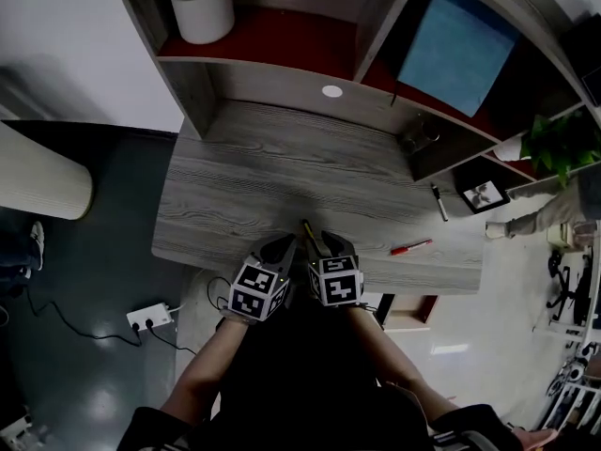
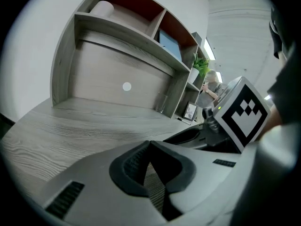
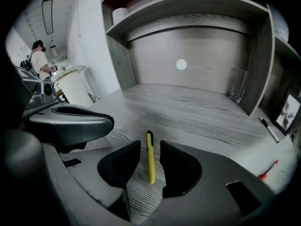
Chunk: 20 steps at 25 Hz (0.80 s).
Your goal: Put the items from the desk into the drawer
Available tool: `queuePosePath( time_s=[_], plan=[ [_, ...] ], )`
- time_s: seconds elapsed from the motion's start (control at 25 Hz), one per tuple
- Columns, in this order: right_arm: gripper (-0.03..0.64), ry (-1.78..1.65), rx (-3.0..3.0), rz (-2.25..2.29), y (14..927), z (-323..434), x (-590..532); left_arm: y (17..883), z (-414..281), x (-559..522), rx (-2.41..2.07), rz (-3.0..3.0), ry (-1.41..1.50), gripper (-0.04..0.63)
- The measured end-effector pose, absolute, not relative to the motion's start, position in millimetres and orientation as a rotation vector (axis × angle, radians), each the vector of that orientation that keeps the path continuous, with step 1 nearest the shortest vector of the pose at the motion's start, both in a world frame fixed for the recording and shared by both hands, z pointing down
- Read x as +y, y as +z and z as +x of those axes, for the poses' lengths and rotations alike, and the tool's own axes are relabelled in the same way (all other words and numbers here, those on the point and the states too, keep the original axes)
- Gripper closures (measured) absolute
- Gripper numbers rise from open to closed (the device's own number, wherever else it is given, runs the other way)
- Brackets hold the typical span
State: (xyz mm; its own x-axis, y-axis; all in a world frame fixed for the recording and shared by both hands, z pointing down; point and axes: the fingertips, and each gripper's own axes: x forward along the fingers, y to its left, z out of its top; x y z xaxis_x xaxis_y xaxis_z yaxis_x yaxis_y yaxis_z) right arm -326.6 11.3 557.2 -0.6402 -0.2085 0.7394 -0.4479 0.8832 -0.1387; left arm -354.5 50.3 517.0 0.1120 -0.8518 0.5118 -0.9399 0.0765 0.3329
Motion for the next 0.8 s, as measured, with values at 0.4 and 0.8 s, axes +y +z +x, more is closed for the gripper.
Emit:
queuePosePath(
  time_s=[0.4, 0.8],
  plan=[
    [0.497, 0.313, -2.149, 0.426, 585, -344, 9, 540, -373, 46, -1.698, 1.759, 0.17, 0.595],
    [0.505, 0.389, -2.078, 0.446, 589, -345, 11, 543, -378, 41, -1.662, 1.795, 0.174, 0.595]
  ],
)
